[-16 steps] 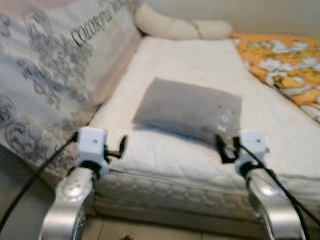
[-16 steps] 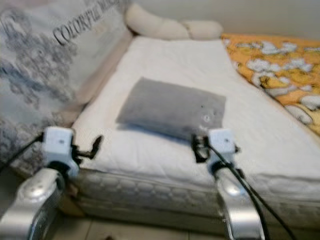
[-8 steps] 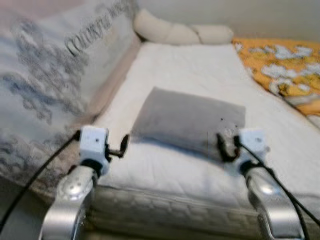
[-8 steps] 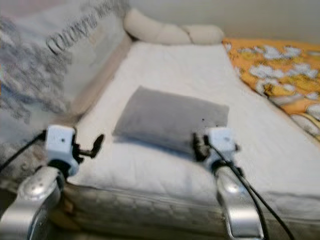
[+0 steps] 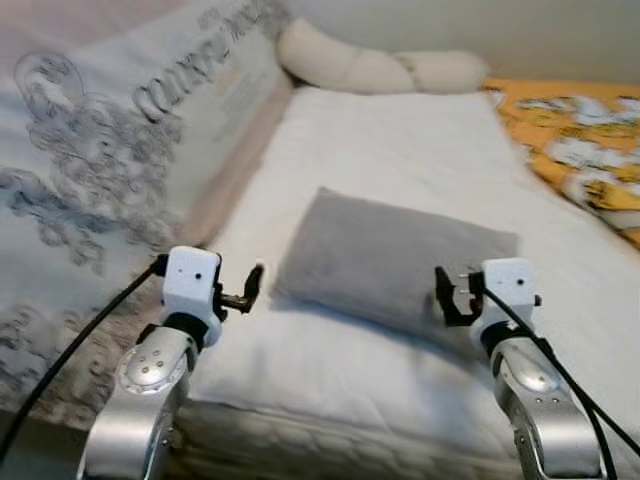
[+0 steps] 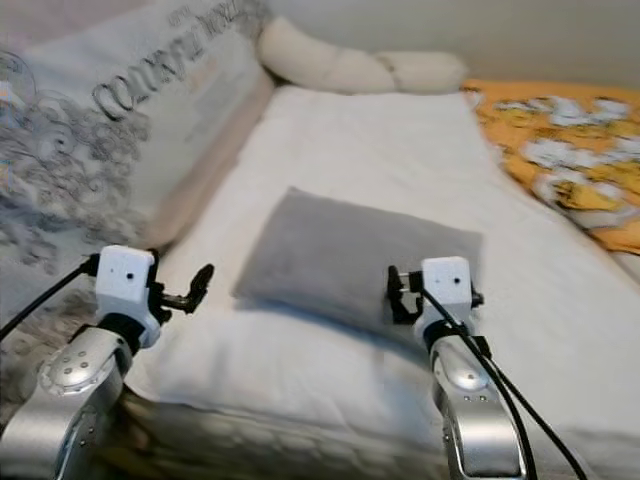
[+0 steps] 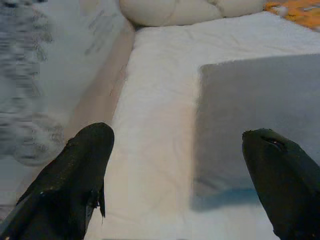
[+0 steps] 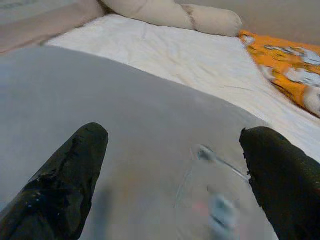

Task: Clean up the room

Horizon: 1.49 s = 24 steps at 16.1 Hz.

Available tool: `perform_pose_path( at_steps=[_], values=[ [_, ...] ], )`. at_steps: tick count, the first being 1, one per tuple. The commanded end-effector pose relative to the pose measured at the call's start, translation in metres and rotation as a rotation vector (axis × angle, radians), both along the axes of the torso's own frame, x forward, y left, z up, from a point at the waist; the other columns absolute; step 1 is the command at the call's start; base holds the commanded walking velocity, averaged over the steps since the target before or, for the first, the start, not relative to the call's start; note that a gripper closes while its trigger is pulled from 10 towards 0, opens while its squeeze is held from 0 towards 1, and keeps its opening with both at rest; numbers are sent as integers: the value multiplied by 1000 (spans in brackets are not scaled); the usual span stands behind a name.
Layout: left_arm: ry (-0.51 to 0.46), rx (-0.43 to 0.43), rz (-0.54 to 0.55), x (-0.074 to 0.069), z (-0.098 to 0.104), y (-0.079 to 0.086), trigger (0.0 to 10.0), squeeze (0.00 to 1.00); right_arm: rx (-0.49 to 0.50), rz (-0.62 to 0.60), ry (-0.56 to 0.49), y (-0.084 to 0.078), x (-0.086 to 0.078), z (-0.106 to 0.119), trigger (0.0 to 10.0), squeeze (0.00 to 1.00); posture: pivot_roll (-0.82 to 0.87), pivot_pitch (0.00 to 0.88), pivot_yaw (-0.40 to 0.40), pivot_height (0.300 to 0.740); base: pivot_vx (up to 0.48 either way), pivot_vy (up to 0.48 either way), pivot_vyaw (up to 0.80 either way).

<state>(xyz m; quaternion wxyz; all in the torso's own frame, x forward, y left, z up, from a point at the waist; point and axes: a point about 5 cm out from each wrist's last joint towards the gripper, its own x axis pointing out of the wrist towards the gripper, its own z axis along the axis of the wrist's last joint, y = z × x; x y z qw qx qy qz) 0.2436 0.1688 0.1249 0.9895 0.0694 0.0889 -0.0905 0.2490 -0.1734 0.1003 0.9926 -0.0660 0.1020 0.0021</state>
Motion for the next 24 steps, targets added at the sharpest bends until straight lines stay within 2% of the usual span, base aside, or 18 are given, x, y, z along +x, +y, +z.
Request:
perform_pose_path(
  at_steps=[1, 8, 12, 18, 19, 20, 21, 22, 23, 24],
  values=[
    [1, 13, 13, 0, 0, 6, 10000, 0, 6, 28, -24, 8, 3, 5, 10000, 0, 91, 0, 21, 740, 330, 0, 0],
    [5, 25, -6, 1, -1, 3, 10000, 0, 19, 28, -15, 8, 3, 3, 10000, 0, 89, 0, 29, 740, 216, 0, 0],
    [20, 33, -32, 4, -4, -1, 10000, 0, 36, -12, -12, -3, 8, 4, 10000, 0, 80, 0, 37, 740, 0, 0, 0],
    [32, 36, -74, 9, -6, -6, 10000, 0, 10, -52, -1, -16, 14, 6, 10000, 0, 68, 0, 42, 740, 0, 0, 0],
    [99, 46, -175, 11, -15, -15, 10000, 0, -16, -155, 34, -36, 15, 1, 10000, 0, 61, 0, 39, 740, 0, 0, 0],
    [128, 60, -247, 12, -20, -21, 10000, 0, -16, -218, 52, -49, 16, -1, 10000, 0, 59, 0, 37, 740, 0, 0, 0],
    [149, 61, -320, 17, -24, -27, 10000, 0, -82, -265, 71, -67, 20, -5, 10000, 0, 57, 0, 35, 740, 0, 0, 0],
    [164, 64, -375, 20, -25, -31, 10000, 0, -104, -294, 82, -77, 22, -5, 10000, 0, 49, 0, 38, 740, 0, 0, 0],
    [229, 76, -579, 23, -31, -47, 10000, 0, -191, -328, 122, -99, 28, -4, 10000, 0, 41, 0, 38, 740, 0, 0, 0],
    [247, 84, -621, 25, -33, -51, 10000, 0, -200, -321, 130, -102, 31, -4, 10000, 0, 38, 0, 38, 740, 0, 0, 0]
  ],
)
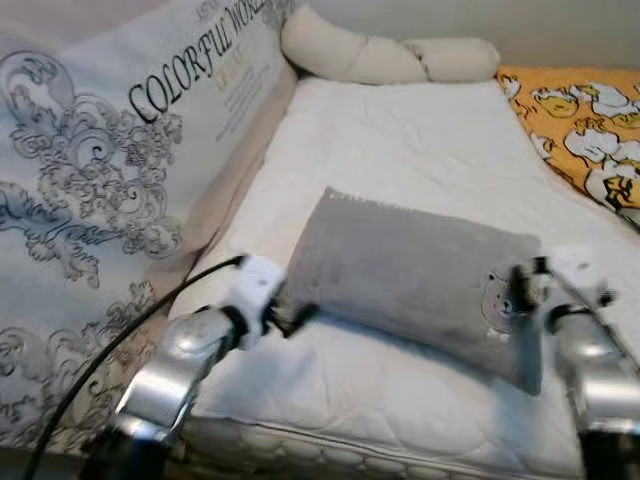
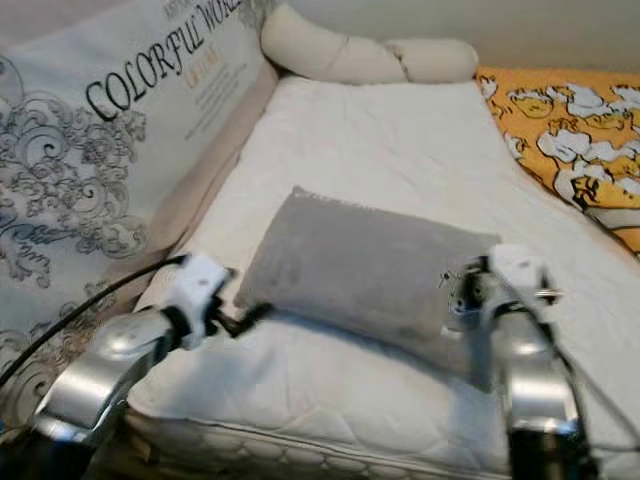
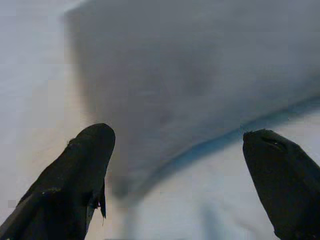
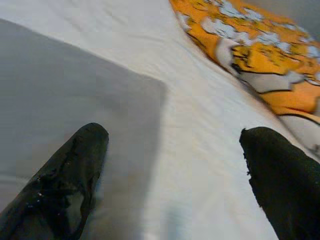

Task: Clean up the room

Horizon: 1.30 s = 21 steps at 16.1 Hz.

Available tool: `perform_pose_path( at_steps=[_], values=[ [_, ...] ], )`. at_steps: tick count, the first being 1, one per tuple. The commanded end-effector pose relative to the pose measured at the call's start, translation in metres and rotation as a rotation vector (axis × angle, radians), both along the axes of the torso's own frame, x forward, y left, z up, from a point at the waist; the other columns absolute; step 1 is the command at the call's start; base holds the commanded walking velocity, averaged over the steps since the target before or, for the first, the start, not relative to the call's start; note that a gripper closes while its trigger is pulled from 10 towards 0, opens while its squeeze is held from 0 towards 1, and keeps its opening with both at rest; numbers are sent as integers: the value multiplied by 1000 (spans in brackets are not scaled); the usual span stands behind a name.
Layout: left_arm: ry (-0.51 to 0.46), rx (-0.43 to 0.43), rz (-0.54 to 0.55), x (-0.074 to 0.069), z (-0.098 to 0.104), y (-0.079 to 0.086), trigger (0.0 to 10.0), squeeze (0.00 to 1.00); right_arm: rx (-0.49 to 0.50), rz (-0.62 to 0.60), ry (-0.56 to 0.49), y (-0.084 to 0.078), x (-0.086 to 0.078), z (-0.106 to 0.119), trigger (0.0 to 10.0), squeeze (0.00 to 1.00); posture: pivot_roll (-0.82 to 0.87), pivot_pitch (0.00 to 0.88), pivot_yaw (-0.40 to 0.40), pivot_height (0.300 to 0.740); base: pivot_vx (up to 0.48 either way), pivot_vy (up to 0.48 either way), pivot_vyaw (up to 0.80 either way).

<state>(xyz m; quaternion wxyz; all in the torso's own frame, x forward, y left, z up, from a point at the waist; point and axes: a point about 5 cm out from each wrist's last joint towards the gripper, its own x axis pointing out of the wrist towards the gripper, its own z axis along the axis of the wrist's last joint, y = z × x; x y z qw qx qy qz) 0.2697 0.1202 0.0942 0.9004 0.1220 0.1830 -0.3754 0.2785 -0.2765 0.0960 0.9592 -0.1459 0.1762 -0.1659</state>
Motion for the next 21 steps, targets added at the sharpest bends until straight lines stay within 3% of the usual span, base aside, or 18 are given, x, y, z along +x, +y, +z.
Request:
perform_pose_path(
  at_steps=[1, 3, 5, 8, 10, 12, 13, 15, 17, 18, 20, 21],
  values=[
    [43, 15, -98, 4, -7, -13, 10000, 0, -25, 9, 17, -4, 5, 0, 10000, 0, 35, 0, 35, 740, 0, 0, 0],
    [88, 55, -135, 15, -21, -35, 10000, 0, -66, -18, 85, -13, 5, -7, 10000, 0, 28, 0, 34, 740, 0, 0, 0],
    [127, 99, -137, 21, -35, -52, 10000, 0, -68, 12, 149, -12, 2, -19, 10000, 0, 22, 0, 34, 740, 0, 0, 0],
    [156, 151, -99, 29, -49, -64, 10000, 0, 12, 111, 194, 7, 2, -31, 10000, 0, 15, 0, 40, 740, 0, 0, 0],
    [120, 175, 2, 41, -50, -63, 10000, 0, 129, 327, 176, 46, 5, -28, 10000, 0, 5, 0, 48, 740, 0, 0, 0],
    [50, 107, 125, 59, -33, -47, 10000, 0, 264, 568, 209, 80, -3, -14, 10000, 0, 4, 0, 53, 740, 0, 0, 0],
    [40, 96, 137, 61, -30, -44, 10000, 0, 280, 606, 218, 84, -6, -12, 10000, 0, 4, 0, 53, 740, 0, 0, 0],
    [-10, 24, 215, 70, -13, -21, 10000, 0, 347, 787, 263, 103, -23, -1, 10000, 0, 7, 0, 52, 740, 0, 0, 0],
    [-44, 18, 232, 73, -6, -8, 10000, 0, 378, 849, 283, 108, -31, 5, 10000, 0, 13, 0, 51, 740, 0, 0, 0],
    [-112, 22, 287, 79, 15, 30, 10000, 0, 440, 1054, 348, 121, -54, 24, 10000, 0, 21, 0, 47, 740, 0, 0, 0],
    [-152, 58, 328, 82, 27, 56, 10000, 0, 460, 1185, 367, 125, -69, 42, 10000, 0, 23, 0, 45, 740, 0, 0, 0],
    [-157, 67, 335, 82, 29, 61, 10000, 0, 462, 1214, 364, 125, -72, 48, 10000, 0, 22, 0, 46, 740, 0, 0, 0]
  ],
)
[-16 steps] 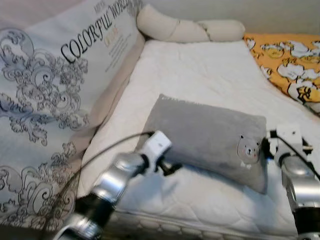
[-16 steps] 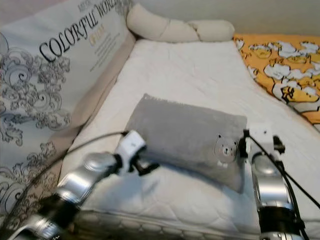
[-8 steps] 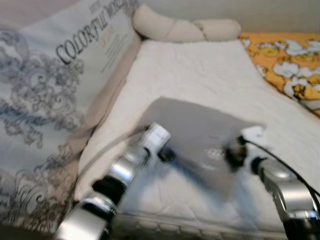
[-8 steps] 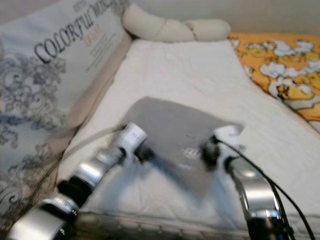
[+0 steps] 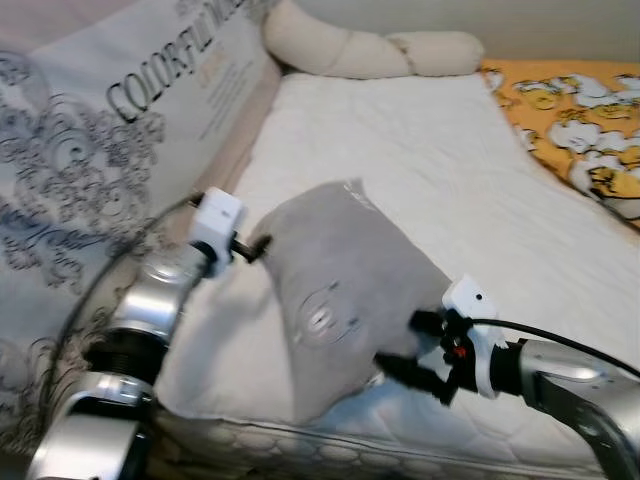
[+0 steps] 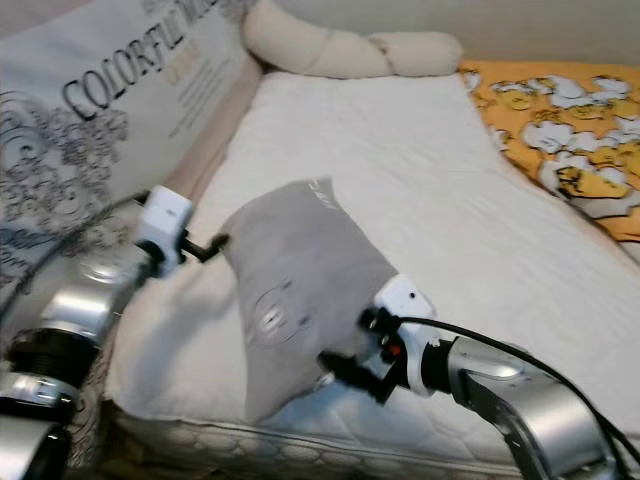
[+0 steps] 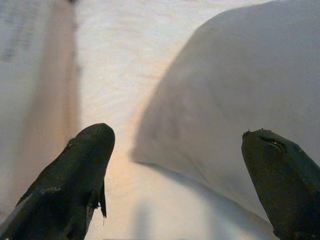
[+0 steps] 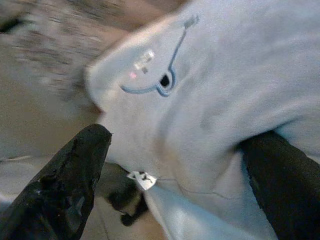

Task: Clean up the room

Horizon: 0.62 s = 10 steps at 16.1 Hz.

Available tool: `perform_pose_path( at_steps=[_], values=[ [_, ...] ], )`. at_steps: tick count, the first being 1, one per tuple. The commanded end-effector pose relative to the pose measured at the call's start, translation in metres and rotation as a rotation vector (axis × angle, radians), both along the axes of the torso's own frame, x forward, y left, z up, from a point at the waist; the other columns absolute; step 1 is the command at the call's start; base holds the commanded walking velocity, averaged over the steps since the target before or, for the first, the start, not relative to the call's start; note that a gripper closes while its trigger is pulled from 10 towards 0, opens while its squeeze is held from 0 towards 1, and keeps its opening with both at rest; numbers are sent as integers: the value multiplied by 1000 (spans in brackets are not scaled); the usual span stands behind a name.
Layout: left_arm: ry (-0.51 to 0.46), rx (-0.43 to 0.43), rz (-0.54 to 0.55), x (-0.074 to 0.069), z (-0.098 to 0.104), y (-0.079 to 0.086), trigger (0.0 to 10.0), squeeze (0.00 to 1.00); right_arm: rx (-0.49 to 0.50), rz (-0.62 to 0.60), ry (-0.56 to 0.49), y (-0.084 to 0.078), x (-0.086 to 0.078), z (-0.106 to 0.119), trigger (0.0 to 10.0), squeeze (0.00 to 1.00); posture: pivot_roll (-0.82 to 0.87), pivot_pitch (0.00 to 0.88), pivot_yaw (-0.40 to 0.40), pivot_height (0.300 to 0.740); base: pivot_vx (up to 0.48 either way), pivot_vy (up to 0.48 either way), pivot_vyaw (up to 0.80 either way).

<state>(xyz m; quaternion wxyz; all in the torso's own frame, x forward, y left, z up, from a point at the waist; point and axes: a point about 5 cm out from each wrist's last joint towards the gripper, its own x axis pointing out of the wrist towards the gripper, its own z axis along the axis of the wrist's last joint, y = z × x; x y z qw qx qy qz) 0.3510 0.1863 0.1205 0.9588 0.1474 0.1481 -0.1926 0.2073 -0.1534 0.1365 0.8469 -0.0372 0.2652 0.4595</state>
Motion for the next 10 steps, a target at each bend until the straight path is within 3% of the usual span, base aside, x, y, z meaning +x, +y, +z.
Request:
perform_pose_path(
  at_steps=[1, 3, 5, 6, 8, 10],
  values=[
    [-12, 4, -14, 2, 4, 0, 10000, 0, 34, 47, -30, 3, -2, 13, 10000, 0, 20, 0, 47, 740, 0, 0, 0],
    [-14, 13, -9, 1, 7, 6, 10000, 0, 136, 44, -97, 1, 5, 44, 10000, 0, 14, 0, 52, 740, 0, 0, 0],
    [17, -12, -34, -2, 2, 0, 10000, 0, 188, -41, -175, -9, 19, 62, 10000, 0, 9, 0, 54, 740, 0, 0, 0],
    [24, -23, -38, -3, 1, -2, 10000, 0, 188, -59, -189, -11, 22, 64, 10000, 0, 9, 0, 55, 740, 0, 0, 0],
    [73, -104, -35, -6, -4, -14, 10000, 0, 137, -217, -246, -24, 40, 63, 10000, 0, 8, 0, 52, 740, 0, 0, 0],
    [86, -223, -74, -13, -12, -36, 10000, 0, 81, -405, -230, -40, 63, 41, 10000, 0, -1, 0, 53, 740, 0, 0, 0]
  ],
)
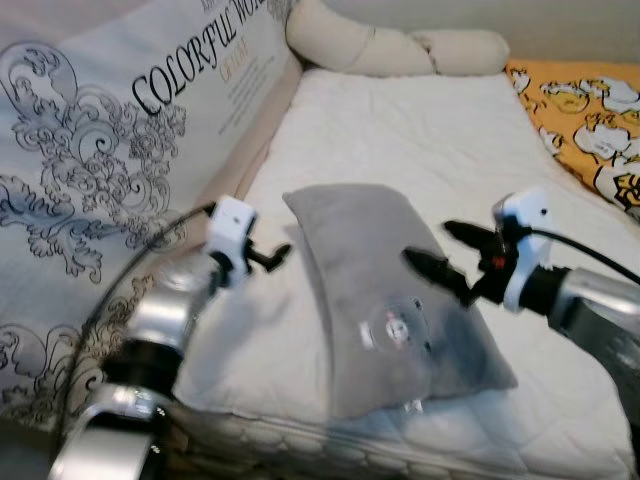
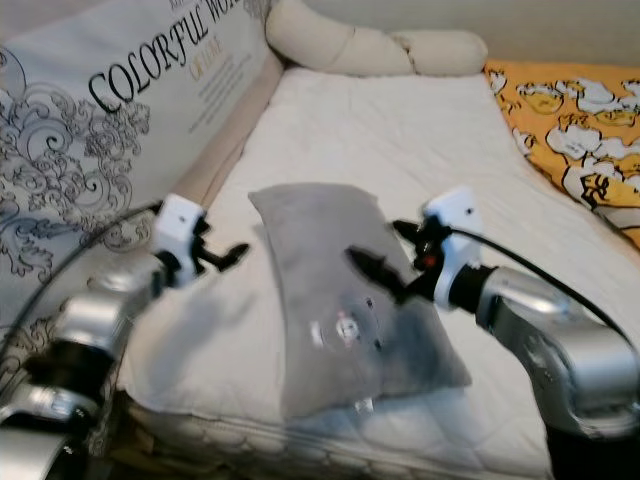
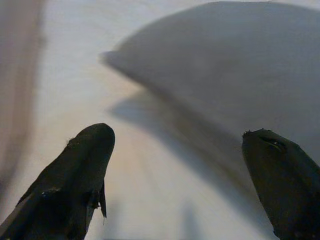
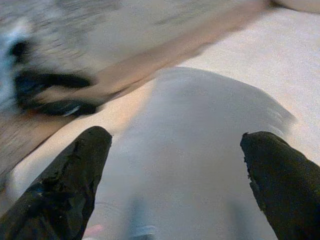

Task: Clean up the room

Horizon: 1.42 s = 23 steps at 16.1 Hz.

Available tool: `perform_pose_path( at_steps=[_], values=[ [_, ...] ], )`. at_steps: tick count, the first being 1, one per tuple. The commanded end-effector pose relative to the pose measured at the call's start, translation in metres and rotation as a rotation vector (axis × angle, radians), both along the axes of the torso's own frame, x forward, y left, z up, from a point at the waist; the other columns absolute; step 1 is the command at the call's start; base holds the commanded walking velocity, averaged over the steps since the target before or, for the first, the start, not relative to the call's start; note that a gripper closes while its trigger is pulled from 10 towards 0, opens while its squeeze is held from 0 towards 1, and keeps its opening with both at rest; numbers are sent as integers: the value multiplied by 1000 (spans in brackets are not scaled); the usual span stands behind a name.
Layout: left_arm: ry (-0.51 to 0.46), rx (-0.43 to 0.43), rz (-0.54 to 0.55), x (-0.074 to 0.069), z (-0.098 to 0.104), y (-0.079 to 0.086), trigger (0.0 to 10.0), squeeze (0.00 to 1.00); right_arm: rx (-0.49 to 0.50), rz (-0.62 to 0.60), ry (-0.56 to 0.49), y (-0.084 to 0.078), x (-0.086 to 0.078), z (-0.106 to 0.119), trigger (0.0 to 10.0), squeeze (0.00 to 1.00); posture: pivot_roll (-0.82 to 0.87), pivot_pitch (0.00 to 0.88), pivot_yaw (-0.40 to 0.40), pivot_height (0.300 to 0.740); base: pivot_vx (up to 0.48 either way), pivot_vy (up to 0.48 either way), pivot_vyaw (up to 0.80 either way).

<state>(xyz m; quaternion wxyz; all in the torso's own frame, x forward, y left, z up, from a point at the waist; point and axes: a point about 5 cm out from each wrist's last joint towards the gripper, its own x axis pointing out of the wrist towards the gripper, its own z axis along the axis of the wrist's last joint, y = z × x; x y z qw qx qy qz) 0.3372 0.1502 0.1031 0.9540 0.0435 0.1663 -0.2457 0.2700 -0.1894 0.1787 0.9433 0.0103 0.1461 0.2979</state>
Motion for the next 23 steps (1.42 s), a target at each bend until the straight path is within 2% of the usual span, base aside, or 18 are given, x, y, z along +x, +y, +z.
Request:
perform_pose_path(
  at_steps=[1, 2, 3, 4, 5, 7, 10, 11, 12, 13, 14, 15, 16, 17, 18, 19, 20, 23],
  values=[
    [-62, -43, 16, -1, 1, -9, 10000, 1000, 17, -146, 48, -15, 14, -22, 10000, 667, 1, 0, 54, 740, 0, 0, 0],
    [-60, -63, 29, -1, 0, -10, 10000, 1000, 18, -170, 58, -17, 16, -25, 10000, 667, 3, 0, 54, 740, 0, 0, 0],
    [7, -241, 60, -5, -7, -22, 10000, 1000, 46, -302, 95, -34, 27, -47, 10000, 1000, 4, 0, 52, 740, 0, 0, 0],
    [13, -314, 76, -8, -10, -28, 10000, 1000, 102, -342, 124, -41, 30, -57, 10000, 1000, 6, 0, 50, 740, 0, 0, 0],
    [70, -363, 43, -11, -15, -34, 10000, 1000, 148, -361, 151, -48, 31, -65, 10000, 1000, 11, 0, 50, 740, 0, 0, 0],
    [124, -402, -12, -16, -21, -41, 10000, 1000, 205, -350, 187, -53, 29, -74, 10000, 1000, 12, 0, 50, 740, 0, 0, 0],
    [238, -490, -72, -29, -47, -57, 10000, 1000, 359, -295, 302, -64, 27, -103, 10000, 1000, 21, 0, 46, 740, 0, 0, 0],
    [249, -513, -78, -31, -50, -58, 10000, 1000, 373, -284, 321, -63, 27, -106, 10000, 1000, 21, 0, 45, 740, 0, 0, 0],
    [277, -593, -95, -34, -53, -62, 10000, 1000, 390, -265, 370, -61, 25, -113, 10000, 1000, 21, 0, 41, 740, 0, 0, 0],
    [292, -610, -112, -37, -56, -67, 10000, 1000, 352, -257, 427, -58, 23, -122, 10000, 1000, 21, 0, 37, 740, 0, 0, 0],
    [330, -559, -141, -40, -64, -80, 10000, 1000, 314, -230, 469, -53, 22, -130, 10000, 1000, 24, 0, 24, 740, 0, 0, 0],
    [339, -544, -151, -41, -66, -84, 10000, 1000, 323, -215, 475, -51, 22, -131, 10000, 1000, 24, 0, 24, 740, 0, 0, 0],
    [349, -537, -174, -43, -68, -92, 10000, 624, 343, -173, 477, -45, 22, -131, 10000, 1000, 21, 0, 23, 740, 0, 0, 0],
    [354, -542, -192, -44, -68, -98, 8392, 0, 359, -134, 486, -40, 22, -132, 10000, 1000, 17, 0, 23, 740, 0, 0, 0],
    [369, -519, -225, -46, -68, -108, 3647, 0, 388, -65, 498, -29, 21, -131, 9373, 506, 17, 0, 23, 740, 0, 0, 0],
    [370, -503, -232, -46, -68, -109, 1647, 0, 386, -59, 500, -28, 21, -131, 4784, 0, 18, 0, 22, 740, 0, 0, 0],
    [363, -476, -247, -46, -68, -112, 0, 0, 396, -42, 499, -23, 22, -131, 0, 0, 21, 0, 20, 740, 0, 0, 0],
    [341, -457, -231, -43, -68, -110, 0, 0, 376, -24, 509, -19, 22, -133, 0, 0, 33, 0, 3, 740, 0, 0, 0]
  ],
)
